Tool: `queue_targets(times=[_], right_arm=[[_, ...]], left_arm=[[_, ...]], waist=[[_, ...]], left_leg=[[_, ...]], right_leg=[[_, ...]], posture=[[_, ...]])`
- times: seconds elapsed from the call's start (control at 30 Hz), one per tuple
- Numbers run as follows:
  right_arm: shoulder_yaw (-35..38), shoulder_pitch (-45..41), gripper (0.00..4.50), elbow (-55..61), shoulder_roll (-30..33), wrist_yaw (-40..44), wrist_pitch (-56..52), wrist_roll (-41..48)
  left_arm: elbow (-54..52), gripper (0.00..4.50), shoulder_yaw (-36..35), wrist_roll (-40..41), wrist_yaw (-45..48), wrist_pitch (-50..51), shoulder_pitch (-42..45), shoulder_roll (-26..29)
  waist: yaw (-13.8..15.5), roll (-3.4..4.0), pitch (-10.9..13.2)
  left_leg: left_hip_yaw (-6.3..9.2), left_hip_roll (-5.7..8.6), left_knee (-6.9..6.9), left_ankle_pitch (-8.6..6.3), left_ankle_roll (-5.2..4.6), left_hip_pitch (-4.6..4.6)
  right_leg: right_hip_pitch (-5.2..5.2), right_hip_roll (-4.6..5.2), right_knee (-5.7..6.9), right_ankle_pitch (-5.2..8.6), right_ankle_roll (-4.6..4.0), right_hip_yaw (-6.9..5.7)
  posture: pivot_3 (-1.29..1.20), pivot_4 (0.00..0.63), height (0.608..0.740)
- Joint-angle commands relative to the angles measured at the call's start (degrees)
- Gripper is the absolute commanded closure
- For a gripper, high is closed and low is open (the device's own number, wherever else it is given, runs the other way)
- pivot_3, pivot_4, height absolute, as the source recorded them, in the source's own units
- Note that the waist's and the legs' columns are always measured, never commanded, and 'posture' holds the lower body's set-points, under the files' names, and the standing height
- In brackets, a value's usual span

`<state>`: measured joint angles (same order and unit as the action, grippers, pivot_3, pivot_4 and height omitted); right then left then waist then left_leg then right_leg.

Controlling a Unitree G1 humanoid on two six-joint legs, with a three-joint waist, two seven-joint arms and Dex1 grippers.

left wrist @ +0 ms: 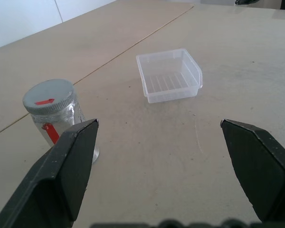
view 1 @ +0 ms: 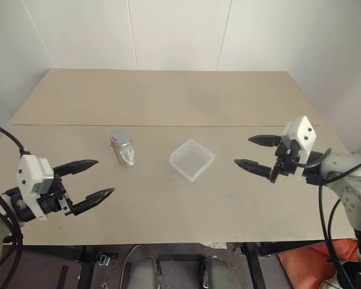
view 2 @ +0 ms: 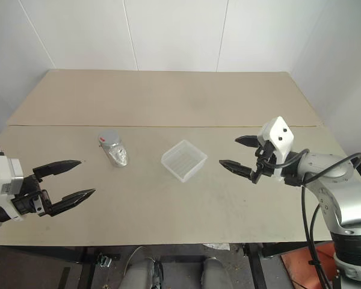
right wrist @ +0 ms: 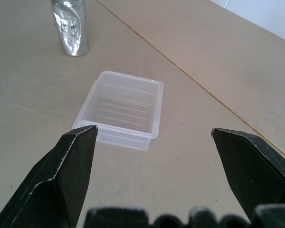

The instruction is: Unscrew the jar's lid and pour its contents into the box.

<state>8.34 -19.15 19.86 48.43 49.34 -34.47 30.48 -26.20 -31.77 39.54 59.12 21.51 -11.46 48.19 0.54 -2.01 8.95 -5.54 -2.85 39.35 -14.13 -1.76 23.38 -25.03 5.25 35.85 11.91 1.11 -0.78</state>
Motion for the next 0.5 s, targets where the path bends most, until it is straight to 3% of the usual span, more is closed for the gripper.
queue_targets(times=[0.03,0.3,0.5], right_arm=[[1.91,0.66,0.0,1.96,-0.02,-0.59,0.41,0.39],[-0.03,-2.83,0.0,-1.15,-0.52,-0.2,2.49,-2.05],[-3.02,-5.85,0.0,-0.2,-2.1,1.51,3.0,-2.23]], left_arm=[[-0.61,0.02,-0.13,-0.25,-0.77,-1.5,0.94,-0.72],[-3.17,0.02,-4.08,-1.98,-3.62,-3.72,-5.58,-4.93],[2.74,0.02,2.83,-9.01,-12.56,-7.0,1.31,-10.2]], waist=[[0.0,0.0,0.0],[-0.49,0.0,0.0],[0.14,0.01,-0.01]], left_leg=[[0.0,0.0,0.0,0.0,0.0,0.0],[-0.02,-0.01,-0.01,0.0,0.0,-0.01],[0.02,0.03,-0.01,0.02,0.01,-0.12]], right_leg=[[0.0,0.0,0.0,0.0,0.0,0.0],[-0.02,-0.01,0.0,-0.02,0.02,0.04],[0.1,0.01,0.02,-0.01,0.01,0.0]], posture=[[0.0,0.15,0.74],[0.0,0.15,0.74],[0.0,0.15,0.74]])
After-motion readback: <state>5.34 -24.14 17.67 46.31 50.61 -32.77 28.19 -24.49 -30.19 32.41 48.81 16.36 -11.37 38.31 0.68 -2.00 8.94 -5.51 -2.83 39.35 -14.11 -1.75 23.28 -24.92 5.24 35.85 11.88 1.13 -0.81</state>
